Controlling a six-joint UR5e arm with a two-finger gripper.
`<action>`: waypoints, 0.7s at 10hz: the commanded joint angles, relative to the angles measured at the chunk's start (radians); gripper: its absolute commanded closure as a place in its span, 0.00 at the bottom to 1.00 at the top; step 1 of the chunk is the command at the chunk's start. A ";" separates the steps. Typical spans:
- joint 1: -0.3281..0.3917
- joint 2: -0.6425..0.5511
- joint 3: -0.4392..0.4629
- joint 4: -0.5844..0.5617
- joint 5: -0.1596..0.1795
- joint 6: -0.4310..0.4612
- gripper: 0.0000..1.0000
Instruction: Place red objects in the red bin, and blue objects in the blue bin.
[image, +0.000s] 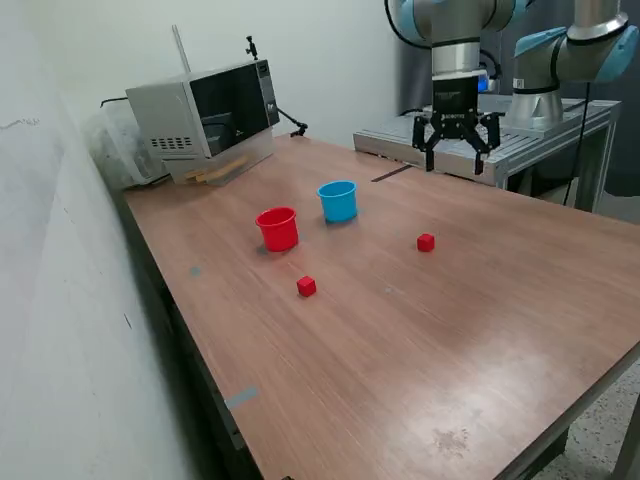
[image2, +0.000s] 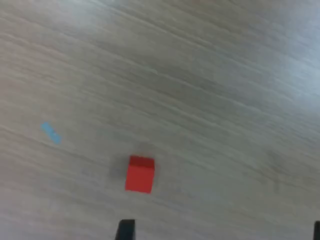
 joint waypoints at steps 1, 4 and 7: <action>0.000 0.134 -0.008 -0.086 -0.002 0.008 0.00; -0.026 0.193 -0.020 -0.105 -0.006 0.050 0.00; -0.040 0.225 -0.057 -0.112 -0.012 0.108 0.00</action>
